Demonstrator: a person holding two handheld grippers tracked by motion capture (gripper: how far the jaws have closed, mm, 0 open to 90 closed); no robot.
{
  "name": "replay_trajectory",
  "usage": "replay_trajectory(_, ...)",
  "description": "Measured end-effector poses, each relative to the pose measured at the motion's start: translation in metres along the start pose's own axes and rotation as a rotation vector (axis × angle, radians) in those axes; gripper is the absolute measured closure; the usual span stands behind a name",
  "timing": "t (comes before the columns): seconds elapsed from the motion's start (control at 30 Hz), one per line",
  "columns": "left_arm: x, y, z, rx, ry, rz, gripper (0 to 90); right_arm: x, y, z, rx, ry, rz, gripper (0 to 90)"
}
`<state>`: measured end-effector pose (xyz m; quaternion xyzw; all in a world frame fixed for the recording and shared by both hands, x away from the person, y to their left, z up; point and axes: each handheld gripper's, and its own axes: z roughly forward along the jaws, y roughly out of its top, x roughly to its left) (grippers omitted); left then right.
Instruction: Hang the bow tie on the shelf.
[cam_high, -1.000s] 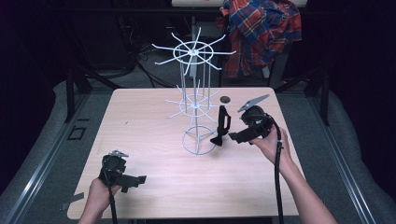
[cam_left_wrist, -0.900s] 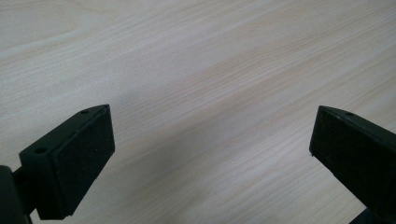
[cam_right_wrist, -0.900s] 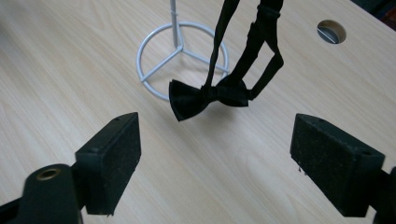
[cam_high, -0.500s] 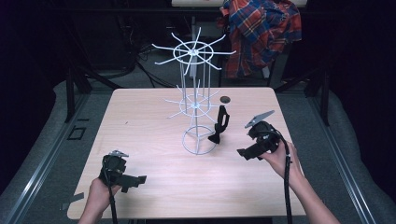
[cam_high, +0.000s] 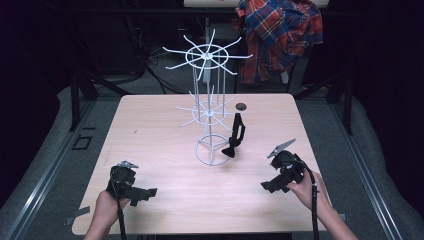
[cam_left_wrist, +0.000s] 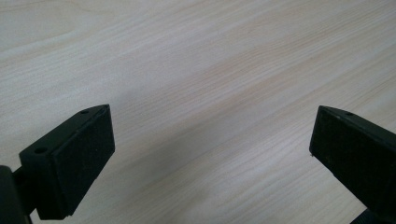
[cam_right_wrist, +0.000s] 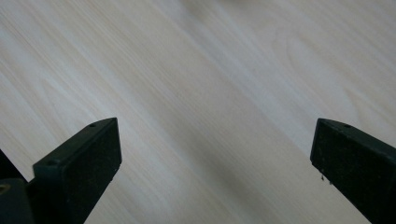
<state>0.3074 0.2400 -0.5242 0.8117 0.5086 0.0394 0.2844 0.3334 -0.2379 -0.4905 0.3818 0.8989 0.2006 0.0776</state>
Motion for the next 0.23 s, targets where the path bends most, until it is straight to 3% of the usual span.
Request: replay_trajectory(0.23,-0.001,0.002,0.001,0.001,-0.004,0.008,0.1,0.000,-0.007,0.019,0.080,-0.022,-0.011,2.9)
